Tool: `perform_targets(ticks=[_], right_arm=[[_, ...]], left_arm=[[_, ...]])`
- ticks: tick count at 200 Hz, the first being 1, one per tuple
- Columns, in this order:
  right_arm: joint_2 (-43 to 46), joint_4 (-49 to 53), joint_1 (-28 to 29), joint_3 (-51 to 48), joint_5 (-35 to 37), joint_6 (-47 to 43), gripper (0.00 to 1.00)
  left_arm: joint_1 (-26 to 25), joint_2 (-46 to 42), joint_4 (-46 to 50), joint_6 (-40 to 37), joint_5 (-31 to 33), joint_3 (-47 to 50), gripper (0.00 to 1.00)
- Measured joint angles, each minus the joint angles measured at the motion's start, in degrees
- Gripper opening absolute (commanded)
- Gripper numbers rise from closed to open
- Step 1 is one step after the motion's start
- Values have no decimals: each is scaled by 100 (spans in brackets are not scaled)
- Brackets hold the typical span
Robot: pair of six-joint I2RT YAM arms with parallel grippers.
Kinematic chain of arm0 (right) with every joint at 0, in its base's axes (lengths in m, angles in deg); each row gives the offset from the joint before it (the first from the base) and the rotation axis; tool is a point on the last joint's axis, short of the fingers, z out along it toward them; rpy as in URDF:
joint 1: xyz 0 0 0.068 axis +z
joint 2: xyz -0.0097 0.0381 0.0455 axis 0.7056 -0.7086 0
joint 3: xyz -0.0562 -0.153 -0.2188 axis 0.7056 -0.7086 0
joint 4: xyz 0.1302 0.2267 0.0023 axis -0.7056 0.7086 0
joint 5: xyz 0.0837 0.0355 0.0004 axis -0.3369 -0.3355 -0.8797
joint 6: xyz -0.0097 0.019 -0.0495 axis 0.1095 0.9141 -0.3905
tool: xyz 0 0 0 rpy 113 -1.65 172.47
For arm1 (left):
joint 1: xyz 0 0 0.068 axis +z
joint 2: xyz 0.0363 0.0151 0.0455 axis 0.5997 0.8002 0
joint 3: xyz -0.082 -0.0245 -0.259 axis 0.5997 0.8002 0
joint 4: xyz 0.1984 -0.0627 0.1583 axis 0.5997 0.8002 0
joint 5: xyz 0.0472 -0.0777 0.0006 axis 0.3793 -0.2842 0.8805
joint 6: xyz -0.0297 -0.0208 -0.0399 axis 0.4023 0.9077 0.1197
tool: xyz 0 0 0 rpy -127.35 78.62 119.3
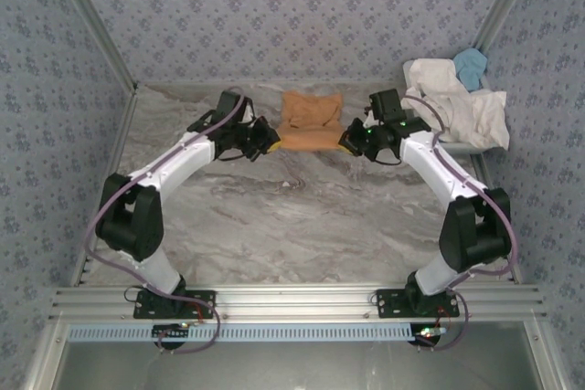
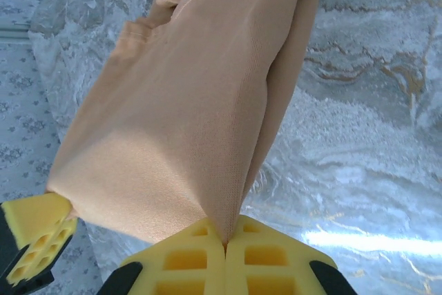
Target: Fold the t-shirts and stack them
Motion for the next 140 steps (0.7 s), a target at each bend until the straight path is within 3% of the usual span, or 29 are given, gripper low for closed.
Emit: perform_targets(ticks=[70,140], right_arm=[[726,909,507,-2194,-420,-179,0],[2229,2343,951,-2446,-855,-385,0]], left_arm=[[-925,-166,881,-363,-374,1766,0],[-1429,-1670,1567,-466,-890,2267,0]])
